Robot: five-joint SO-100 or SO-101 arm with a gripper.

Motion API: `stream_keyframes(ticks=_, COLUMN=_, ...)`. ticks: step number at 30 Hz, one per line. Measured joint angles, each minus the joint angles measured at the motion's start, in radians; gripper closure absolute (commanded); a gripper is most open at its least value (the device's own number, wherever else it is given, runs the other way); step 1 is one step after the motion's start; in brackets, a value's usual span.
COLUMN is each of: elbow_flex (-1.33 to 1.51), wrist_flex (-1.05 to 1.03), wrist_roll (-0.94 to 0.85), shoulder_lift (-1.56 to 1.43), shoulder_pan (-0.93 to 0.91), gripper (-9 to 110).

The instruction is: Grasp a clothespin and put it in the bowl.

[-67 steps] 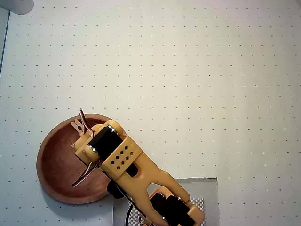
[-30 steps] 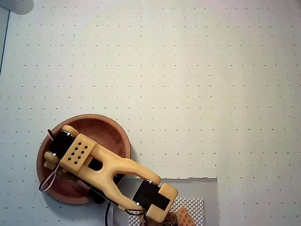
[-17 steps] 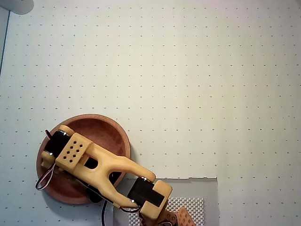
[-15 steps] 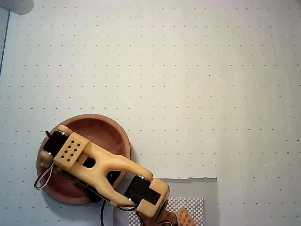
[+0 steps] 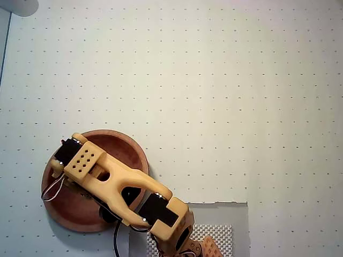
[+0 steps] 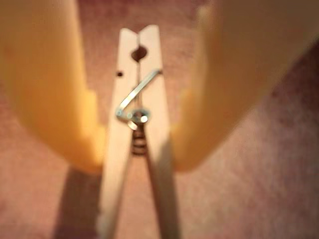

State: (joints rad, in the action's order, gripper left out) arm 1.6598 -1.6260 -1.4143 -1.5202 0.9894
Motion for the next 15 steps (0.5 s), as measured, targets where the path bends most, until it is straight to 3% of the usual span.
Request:
stream_keyframes(ticks=6, elbow_flex=0.000, wrist_flex=0.000, wrist_roll=-0.012, shoulder_lift=0.000, shoulder_pan=0.002, gripper=86)
stream_keyframes(ticks=15, elbow_flex=0.000, wrist_flex=0.000, wrist_roll=-0.044, shoulder_lift=0.000, shoulder_pan=0.002, gripper=85)
